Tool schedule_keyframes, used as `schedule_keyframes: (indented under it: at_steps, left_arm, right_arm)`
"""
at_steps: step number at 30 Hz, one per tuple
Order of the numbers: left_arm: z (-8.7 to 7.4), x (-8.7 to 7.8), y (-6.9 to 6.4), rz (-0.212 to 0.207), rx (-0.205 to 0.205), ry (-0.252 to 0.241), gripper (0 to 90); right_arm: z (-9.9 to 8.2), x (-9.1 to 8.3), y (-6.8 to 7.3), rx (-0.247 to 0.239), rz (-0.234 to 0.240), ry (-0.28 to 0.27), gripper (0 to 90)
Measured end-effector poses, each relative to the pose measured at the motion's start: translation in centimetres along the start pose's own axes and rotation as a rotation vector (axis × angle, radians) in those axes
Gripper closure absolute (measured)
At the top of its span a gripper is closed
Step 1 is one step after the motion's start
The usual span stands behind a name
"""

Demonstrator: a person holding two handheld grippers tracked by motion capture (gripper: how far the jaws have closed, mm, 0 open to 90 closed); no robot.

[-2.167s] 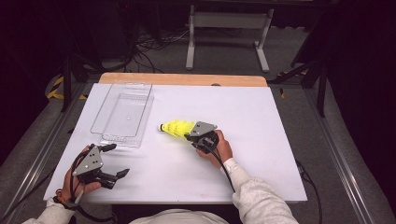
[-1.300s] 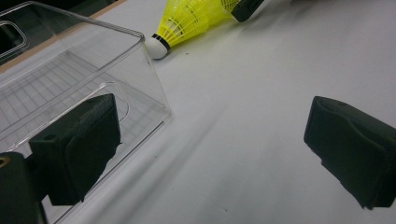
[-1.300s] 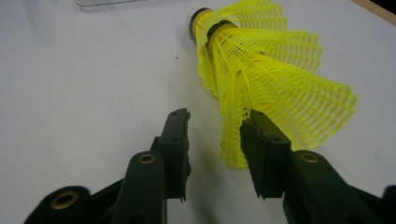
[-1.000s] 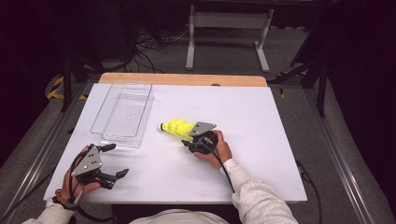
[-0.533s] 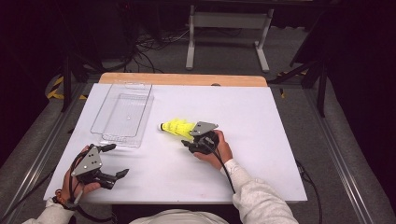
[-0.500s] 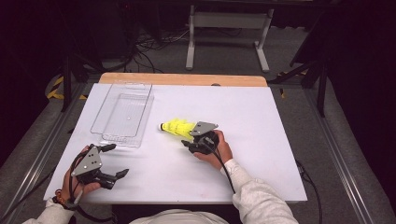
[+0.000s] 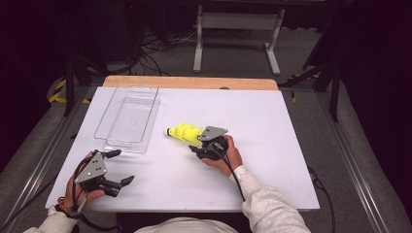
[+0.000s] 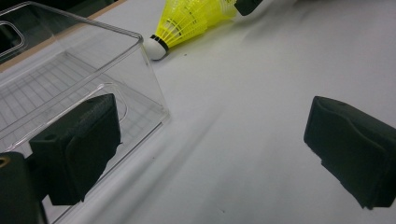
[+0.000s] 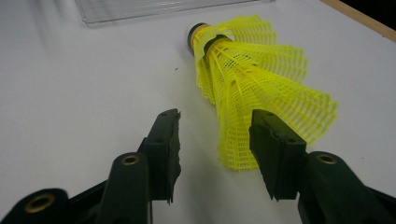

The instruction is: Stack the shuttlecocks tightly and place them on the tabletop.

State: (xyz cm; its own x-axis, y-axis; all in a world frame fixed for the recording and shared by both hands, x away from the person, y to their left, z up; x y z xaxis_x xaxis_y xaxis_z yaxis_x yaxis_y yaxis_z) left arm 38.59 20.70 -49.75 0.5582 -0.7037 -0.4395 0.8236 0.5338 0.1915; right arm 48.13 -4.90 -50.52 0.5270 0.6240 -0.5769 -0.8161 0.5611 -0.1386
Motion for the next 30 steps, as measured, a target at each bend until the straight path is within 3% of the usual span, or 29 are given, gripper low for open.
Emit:
schedule_keyframes:
  at_steps: [12, 23, 30]
  left_arm:
    - [0.0, 0.0, 0.0, 0.002, 0.000, 0.000, 4.9]
    - [0.0, 0.0, 0.0, 0.001, -0.001, -0.002, 4.9]
    - [0.0, -0.1, 0.1, 0.002, 0.004, -0.001, 4.9]
  right_arm:
    - [0.5, -0.8, -0.2, -0.014, -0.028, -0.018, 48.3]
    - [1.3, -2.8, -0.5, -0.041, -0.073, -0.072, 41.4]
    - [1.6, -4.1, -0.8, -0.062, -0.105, -0.103, 32.1]
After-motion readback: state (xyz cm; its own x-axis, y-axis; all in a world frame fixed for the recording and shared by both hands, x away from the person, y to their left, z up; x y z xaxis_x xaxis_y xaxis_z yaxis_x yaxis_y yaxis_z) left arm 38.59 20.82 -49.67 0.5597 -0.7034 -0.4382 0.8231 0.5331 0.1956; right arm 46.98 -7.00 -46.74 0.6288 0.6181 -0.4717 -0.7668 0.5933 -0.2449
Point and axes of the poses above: each handheld gripper's, and its own axes: x roughly forward along the jaws, z roughly out of its top, y roughly to its left, the point moved 9 cm from there along x, roughly forward along the jaws, and after that the axes turned 1 degree about x, right-handed, at the moved point
